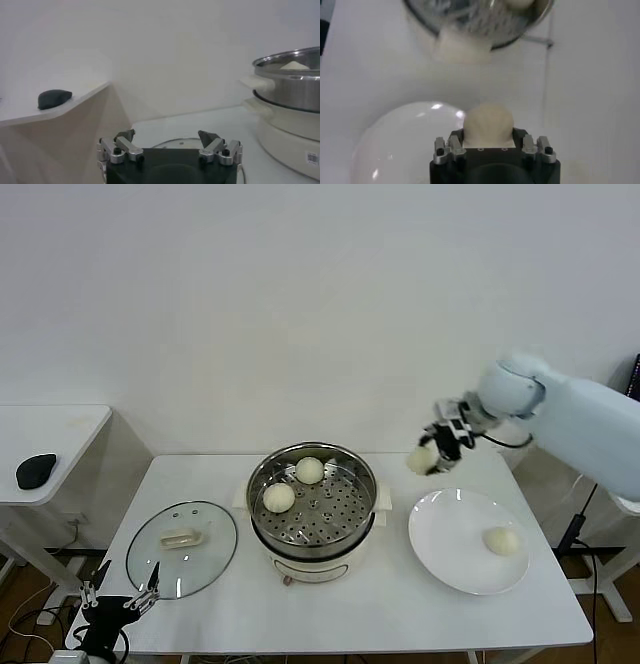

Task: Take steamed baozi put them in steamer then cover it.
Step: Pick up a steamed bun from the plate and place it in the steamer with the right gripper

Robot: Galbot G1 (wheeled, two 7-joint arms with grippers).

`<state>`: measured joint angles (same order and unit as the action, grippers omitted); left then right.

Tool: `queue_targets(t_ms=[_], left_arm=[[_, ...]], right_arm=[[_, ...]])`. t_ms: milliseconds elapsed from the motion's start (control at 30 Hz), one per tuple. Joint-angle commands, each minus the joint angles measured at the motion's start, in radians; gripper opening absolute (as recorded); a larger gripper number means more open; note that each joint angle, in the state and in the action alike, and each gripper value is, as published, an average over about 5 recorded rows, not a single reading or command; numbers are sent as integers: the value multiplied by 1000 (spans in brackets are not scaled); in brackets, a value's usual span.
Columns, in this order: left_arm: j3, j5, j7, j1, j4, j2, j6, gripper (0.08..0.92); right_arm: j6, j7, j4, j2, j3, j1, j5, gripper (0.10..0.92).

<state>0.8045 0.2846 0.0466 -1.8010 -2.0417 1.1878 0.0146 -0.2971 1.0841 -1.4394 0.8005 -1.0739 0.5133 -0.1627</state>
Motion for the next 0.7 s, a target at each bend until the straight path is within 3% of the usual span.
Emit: queue_targets(t_ms=[33, 700], left_arm=[[4, 1, 0, -5, -8, 7, 1, 823], [46, 20, 0, -33, -35, 5, 1, 823]], right_arm=[[26, -82, -5, 253, -114, 112, -97, 610], [315, -75, 34, 468, -264, 32, 103, 619]])
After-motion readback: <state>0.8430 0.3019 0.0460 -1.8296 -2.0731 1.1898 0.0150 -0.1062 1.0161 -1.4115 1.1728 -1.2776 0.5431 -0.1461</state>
